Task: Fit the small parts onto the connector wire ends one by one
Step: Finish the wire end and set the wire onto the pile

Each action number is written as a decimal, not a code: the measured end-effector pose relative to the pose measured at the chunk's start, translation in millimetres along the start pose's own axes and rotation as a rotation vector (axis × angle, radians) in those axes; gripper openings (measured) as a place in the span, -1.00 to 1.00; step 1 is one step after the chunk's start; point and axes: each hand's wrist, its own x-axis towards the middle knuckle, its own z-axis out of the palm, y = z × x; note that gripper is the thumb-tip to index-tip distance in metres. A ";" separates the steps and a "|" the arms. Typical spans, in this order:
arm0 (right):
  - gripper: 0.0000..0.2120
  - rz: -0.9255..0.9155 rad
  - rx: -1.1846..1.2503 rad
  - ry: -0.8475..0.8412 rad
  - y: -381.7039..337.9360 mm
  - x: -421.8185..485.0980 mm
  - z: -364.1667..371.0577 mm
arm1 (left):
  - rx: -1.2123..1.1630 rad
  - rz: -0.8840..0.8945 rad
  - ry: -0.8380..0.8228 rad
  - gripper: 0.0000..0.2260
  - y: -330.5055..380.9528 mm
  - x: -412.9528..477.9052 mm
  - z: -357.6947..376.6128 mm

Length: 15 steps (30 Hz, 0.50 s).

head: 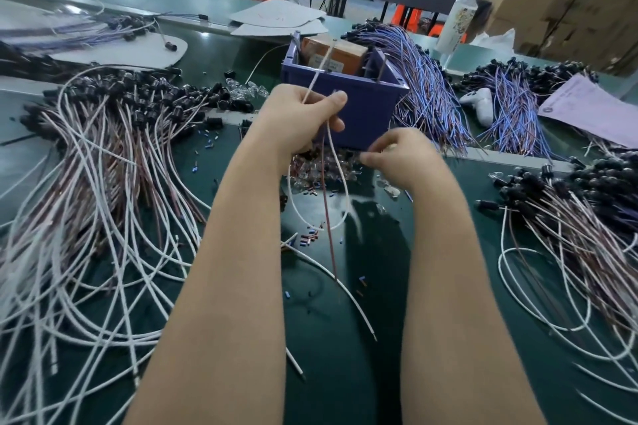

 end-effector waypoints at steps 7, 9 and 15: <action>-0.85 0.258 -0.048 -0.421 13.5 -14.7 -6.0 | 0.099 -0.073 -0.202 -0.85 -0.5 -5.0 12.3; -0.93 0.233 -0.036 -0.388 12.3 -12.3 -1.9 | 0.107 -0.063 -0.209 -0.91 -2.0 -5.7 14.6; -0.86 -0.061 0.468 0.026 5.4 -4.9 -11.9 | 0.116 0.039 -0.176 -0.93 -7.3 -4.8 14.0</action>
